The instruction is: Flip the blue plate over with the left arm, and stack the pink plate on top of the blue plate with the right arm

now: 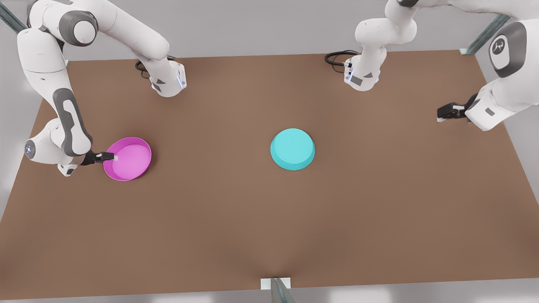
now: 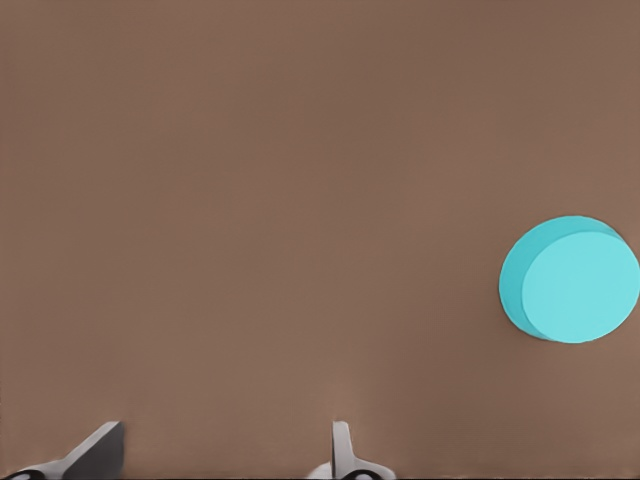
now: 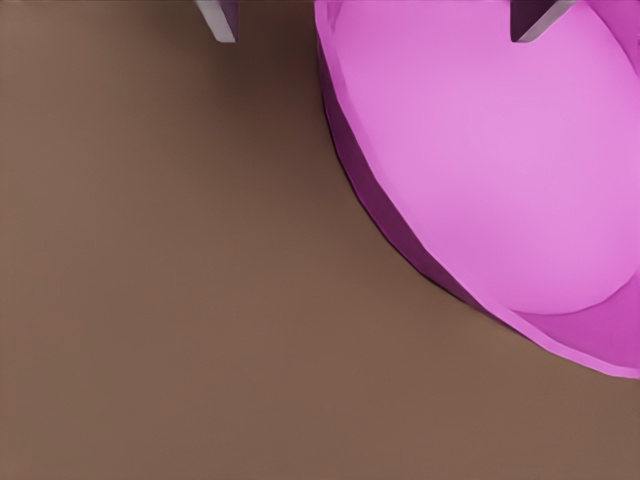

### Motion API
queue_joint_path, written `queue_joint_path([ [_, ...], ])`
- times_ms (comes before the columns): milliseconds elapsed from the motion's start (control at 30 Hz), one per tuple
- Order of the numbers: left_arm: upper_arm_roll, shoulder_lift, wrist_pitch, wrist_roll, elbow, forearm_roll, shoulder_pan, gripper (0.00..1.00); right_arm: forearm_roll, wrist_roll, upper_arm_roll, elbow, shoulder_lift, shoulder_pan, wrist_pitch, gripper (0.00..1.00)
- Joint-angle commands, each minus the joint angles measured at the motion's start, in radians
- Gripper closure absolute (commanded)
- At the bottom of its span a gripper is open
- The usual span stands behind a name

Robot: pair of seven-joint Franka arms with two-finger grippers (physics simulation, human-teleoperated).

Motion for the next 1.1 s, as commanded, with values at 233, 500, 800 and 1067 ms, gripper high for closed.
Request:
queue_joint_path([
  [233,0.002,0.097,0.074,0.021,-0.009,0.030,-0.007,0.00,-0.001,-0.002,0.000,-0.003,0.003,0.001,0.001,0.49],
  [500,0.002,0.095,0.074,0.021,-0.008,0.030,-0.007,0.00,-0.001,-0.002,0.000,-0.001,0.003,0.007,0.002,0.79],
  [800,0.002,0.103,0.074,0.020,-0.006,0.029,-0.007,0.00,-0.001,0.000,0.000,-0.001,0.011,0.008,0.004,0.79],
  [1067,0.002,0.104,0.074,0.020,-0.006,0.029,-0.007,0.00,-0.001,0.006,0.000,-0.001,0.015,0.010,0.010,0.79],
])
